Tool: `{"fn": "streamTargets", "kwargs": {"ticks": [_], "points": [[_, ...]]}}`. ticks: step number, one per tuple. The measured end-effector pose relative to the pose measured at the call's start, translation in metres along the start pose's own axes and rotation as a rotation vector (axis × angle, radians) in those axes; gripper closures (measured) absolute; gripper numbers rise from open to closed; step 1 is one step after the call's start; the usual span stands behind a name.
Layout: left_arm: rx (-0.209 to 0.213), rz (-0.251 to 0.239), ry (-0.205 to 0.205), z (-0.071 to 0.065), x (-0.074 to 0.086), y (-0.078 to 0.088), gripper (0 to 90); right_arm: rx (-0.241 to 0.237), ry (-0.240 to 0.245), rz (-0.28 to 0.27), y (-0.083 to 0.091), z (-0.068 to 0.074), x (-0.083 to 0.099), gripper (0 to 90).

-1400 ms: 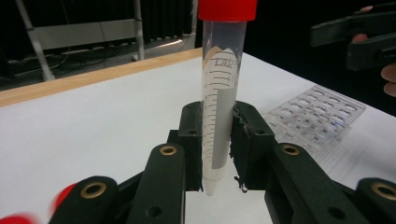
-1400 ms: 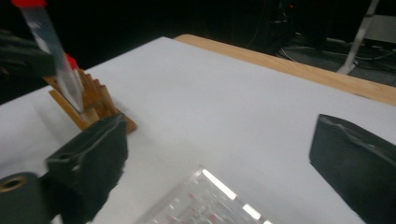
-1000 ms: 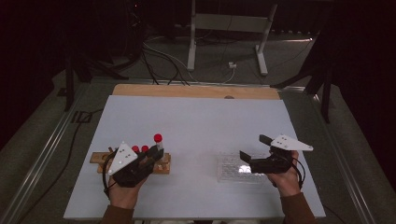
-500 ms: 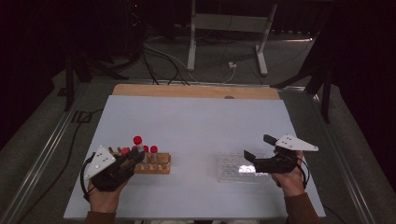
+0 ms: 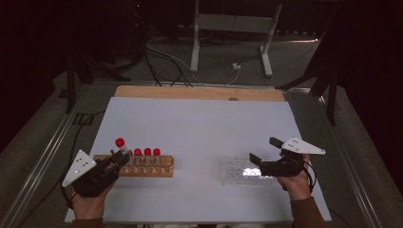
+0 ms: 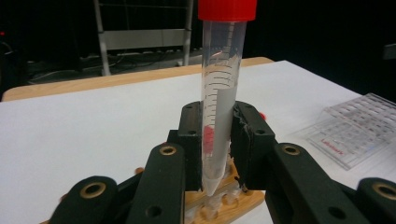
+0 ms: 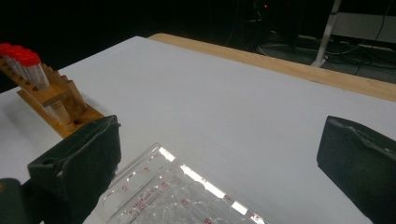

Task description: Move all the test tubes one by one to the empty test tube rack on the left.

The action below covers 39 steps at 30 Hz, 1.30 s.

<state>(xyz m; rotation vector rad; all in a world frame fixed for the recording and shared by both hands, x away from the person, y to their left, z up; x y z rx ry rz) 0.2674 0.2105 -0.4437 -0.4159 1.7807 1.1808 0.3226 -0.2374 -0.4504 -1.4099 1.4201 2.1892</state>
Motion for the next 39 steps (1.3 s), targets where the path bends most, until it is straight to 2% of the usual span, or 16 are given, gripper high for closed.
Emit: {"fn": "streamTargets", "kwargs": {"ticks": [11, 16, 23, 27, 39], "points": [[-0.06, -0.003, 0.033, 0.021, 0.008, 0.005, 75.6, 0.003, -0.008, -0.008, 0.003, -0.002, 0.001, 0.0], [-0.115, -0.014, 0.034, 0.031, 0.012, 0.001, 75.6, 0.001, -0.011, -0.005, 0.002, -0.003, 0.003, 0.0], [-0.16, -0.001, 0.03, 0.039, 0.017, -0.008, 75.5, -0.002, -0.01, -0.01, 0.002, -0.001, 0.003, 0.0], [-0.167, 0.008, 0.038, 0.041, 0.021, -0.012, 75.5, -0.003, -0.011, -0.011, 0.002, -0.002, 0.004, 0.0], [-0.167, 0.102, 0.035, 0.043, 0.041, -0.022, 75.2, -0.011, -0.005, -0.005, 0.001, -0.001, 0.009, 0.0]]}}
Point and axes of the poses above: each handheld gripper's, and its own axes: y roughly backward along the jaws, x roughly out of its underside, z roughly to its left, the point moved 7 cm from there along -y, roughly forward along the jaws, and after that the axes turned 15 degrees about z, right-handed, at the moved point
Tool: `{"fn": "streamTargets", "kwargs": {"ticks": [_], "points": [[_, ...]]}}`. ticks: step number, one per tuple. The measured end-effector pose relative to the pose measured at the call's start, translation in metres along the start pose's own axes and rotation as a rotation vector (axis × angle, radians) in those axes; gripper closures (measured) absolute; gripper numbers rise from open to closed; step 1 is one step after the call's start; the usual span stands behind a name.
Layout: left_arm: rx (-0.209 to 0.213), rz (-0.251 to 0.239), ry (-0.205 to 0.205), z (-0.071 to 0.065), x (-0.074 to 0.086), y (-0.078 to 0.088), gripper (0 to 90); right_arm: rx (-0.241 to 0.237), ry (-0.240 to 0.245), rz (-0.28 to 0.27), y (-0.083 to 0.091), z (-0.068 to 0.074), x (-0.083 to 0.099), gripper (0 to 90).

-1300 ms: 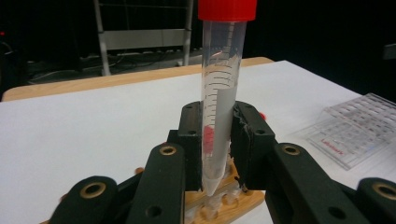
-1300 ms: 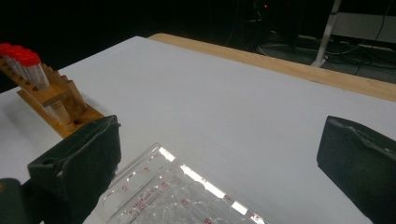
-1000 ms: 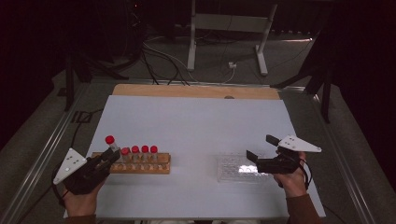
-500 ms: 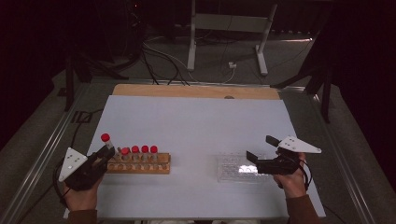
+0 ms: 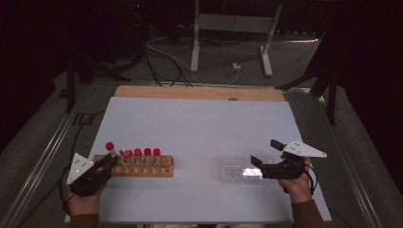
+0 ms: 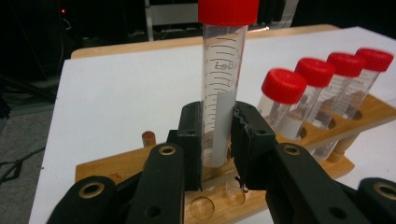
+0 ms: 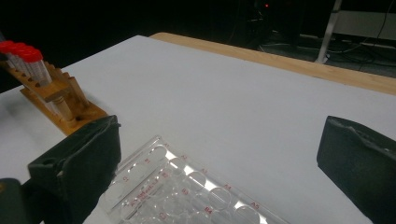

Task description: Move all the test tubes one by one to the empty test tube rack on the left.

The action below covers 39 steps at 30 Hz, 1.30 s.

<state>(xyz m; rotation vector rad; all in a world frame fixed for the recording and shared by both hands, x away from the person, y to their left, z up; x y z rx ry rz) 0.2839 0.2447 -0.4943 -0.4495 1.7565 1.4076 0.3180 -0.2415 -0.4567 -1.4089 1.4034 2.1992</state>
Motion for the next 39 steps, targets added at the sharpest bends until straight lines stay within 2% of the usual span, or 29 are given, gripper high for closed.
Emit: {"fn": "streamTargets", "kwargs": {"ticks": [7, 16, 21, 28, 33, 36, 39], "points": [[-0.004, 0.038, -0.003, -0.001, 0.006, -0.005, 75.1, 0.0, -0.005, 0.001, 0.0, -0.001, 0.001, 0.0], [0.005, 0.043, -0.004, -0.002, 0.007, -0.006, 73.4, -0.002, -0.002, -0.002, 0.0, 0.0, 0.001, 0.0], [0.015, 0.043, -0.008, -0.004, 0.007, -0.006, 69.3, 0.001, -0.002, -0.004, 0.001, 0.0, 0.0, 0.0], [0.03, 0.015, 0.003, -0.007, 0.005, -0.001, 47.5, 0.004, -0.004, -0.011, 0.002, -0.002, 0.002, 0.0], [0.028, -0.033, 0.019, -0.009, -0.001, 0.006, 27.9, 0.009, -0.009, -0.01, 0.002, -0.003, 0.003, 0.0], [0.027, -0.072, 0.025, -0.011, -0.008, 0.011, 21.4, 0.021, -0.004, -0.013, 0.002, -0.003, 0.004, 0.0], [0.034, -0.108, 0.025, -0.016, -0.012, 0.015, 16.6, 0.049, 0.021, -0.004, 0.001, -0.002, 0.007, 0.0]]}}
Point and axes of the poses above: each handheld gripper's, and its own axes: y roughly backward along the jaws, x roughly out of its underside, z roughly to its left, the point moved 7 cm from there along -y, roughly forward along the jaws, and after that the axes turned 15 degrees about z, right-handed, at the moved point
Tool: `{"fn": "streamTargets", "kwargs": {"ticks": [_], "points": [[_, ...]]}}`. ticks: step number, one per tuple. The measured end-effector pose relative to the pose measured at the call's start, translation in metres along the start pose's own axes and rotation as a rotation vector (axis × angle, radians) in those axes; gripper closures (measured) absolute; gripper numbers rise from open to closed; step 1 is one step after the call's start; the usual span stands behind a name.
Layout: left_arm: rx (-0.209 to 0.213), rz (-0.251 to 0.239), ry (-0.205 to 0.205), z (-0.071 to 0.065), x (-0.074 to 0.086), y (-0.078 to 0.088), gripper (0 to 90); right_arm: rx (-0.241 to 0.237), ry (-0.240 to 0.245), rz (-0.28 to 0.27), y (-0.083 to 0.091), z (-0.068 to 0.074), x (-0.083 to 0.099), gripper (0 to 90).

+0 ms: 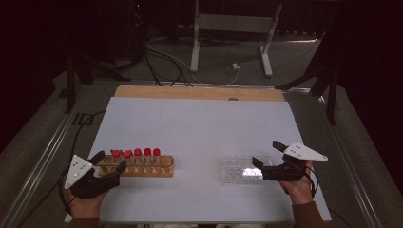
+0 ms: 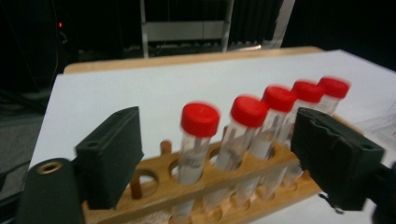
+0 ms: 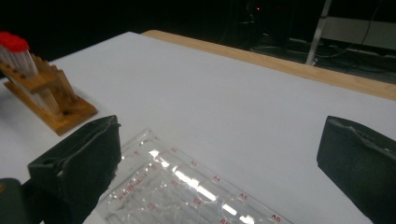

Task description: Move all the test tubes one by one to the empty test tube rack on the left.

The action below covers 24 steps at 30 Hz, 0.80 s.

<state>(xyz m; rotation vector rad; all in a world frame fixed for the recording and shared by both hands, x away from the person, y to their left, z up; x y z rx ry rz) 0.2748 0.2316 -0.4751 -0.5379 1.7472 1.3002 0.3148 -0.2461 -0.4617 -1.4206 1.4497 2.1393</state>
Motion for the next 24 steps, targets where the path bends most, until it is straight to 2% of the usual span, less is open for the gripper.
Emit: {"fn": "streamTargets", "kwargs": {"ticks": [2, 10, 19, 24], "points": [[0.001, -0.011, 0.0, -0.004, -0.002, 0.0, 13.9, 0.01, 0.013, -0.004, -0.001, 0.001, 0.002, 0.0], [-0.014, -0.039, 0.022, -0.011, -0.006, -0.002, 1.9, 0.023, 0.014, -0.04, -0.001, 0.003, 0.013, 0.0], [-0.029, -0.062, 0.034, -0.012, -0.006, -0.002, 0.7, 0.033, 0.019, -0.094, 0.005, 0.004, 0.019, 0.0], [-0.03, -0.056, 0.027, -0.012, -0.003, -0.003, 0.7, 0.037, 0.011, -0.103, 0.007, 0.003, 0.024, 0.0]]}}
Point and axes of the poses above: each handheld gripper's, and its own axes: y roughly backward along the jaws, x roughly out of its underside, z roughly to its left, the point moved 7 cm from there along -y, roughly forward along the jaws, and after that the axes turned 15 degrees about z, right-handed, at the moved point
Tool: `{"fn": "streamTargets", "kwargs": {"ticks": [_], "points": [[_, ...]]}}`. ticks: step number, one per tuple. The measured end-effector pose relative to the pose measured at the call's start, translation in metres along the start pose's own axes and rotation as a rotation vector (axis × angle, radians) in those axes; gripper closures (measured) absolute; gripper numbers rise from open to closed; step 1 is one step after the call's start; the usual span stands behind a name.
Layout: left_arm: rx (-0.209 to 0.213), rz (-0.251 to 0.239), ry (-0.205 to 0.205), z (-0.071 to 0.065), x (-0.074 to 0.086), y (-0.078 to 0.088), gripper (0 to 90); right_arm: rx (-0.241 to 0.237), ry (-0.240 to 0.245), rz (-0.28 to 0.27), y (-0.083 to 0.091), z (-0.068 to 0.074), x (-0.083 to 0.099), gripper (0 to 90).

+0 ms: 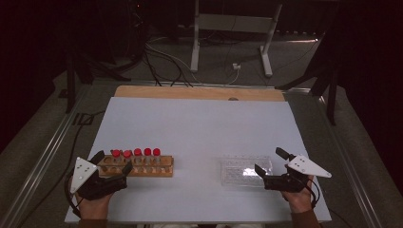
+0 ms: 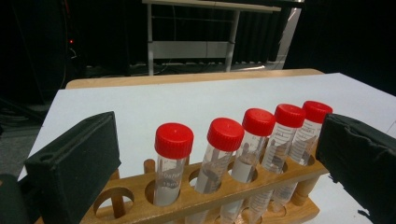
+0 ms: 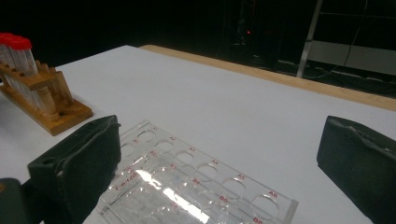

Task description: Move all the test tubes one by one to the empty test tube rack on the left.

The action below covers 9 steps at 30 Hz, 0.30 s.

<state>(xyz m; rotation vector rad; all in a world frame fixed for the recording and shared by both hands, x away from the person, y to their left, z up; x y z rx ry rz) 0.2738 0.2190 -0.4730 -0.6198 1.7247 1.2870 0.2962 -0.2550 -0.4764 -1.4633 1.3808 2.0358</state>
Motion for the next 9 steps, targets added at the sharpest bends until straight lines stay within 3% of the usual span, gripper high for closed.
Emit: {"fn": "streamTargets", "kwargs": {"ticks": [9], "points": [[-0.017, 0.005, 0.001, 0.005, 0.0031, -0.0004, 0.7, 0.006, -0.004, 0.001, -0.003, -0.0034, 0.0032, 0.0]]}}
Point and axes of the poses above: each handheld gripper's, and its own axes: y roughly backward along the jaws, x roughly out of its underside, z roughly to its left, the point moved 7 cm from there along -y, roughly forward along the jaws, and after that the axes turned 15 degrees about z, right-handed, at the moved point
